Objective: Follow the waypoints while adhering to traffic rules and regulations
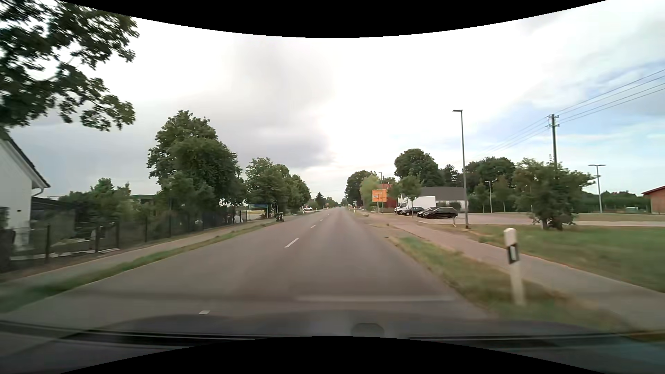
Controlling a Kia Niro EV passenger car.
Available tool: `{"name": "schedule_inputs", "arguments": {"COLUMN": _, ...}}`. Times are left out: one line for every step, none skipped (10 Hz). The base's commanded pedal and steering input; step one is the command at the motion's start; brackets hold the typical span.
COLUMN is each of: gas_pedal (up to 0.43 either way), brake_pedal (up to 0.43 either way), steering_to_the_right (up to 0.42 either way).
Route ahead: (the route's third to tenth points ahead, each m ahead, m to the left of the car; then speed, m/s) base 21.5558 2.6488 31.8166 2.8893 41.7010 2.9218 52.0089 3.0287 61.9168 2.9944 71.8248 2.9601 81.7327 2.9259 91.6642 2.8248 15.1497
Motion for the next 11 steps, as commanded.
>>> {"name": "schedule_inputs", "arguments": {"gas_pedal": 0.169, "brake_pedal": 0.000, "steering_to_the_right": -0.003}}
{"name": "schedule_inputs", "arguments": {"gas_pedal": 0.169, "brake_pedal": 0.000, "steering_to_the_right": -0.004}}
{"name": "schedule_inputs", "arguments": {"gas_pedal": 0.169, "brake_pedal": 0.000, "steering_to_the_right": -0.004}}
{"name": "schedule_inputs", "arguments": {"gas_pedal": 0.169, "brake_pedal": 0.000, "steering_to_the_right": -0.004}}
{"name": "schedule_inputs", "arguments": {"gas_pedal": 0.169, "brake_pedal": 0.000, "steering_to_the_right": -0.004}}
{"name": "schedule_inputs", "arguments": {"gas_pedal": 0.169, "brake_pedal": 0.000, "steering_to_the_right": -0.004}}
{"name": "schedule_inputs", "arguments": {"gas_pedal": 0.169, "brake_pedal": 0.000, "steering_to_the_right": -0.004}}
{"name": "schedule_inputs", "arguments": {"gas_pedal": 0.169, "brake_pedal": 0.000, "steering_to_the_right": -0.003}}
{"name": "schedule_inputs", "arguments": {"gas_pedal": 0.169, "brake_pedal": 0.000, "steering_to_the_right": -0.003}}
{"name": "schedule_inputs", "arguments": {"gas_pedal": 0.169, "brake_pedal": 0.000, "steering_to_the_right": -0.003}}
{"name": "schedule_inputs", "arguments": {"gas_pedal": 0.169, "brake_pedal": 0.000, "steering_to_the_right": -0.003}}
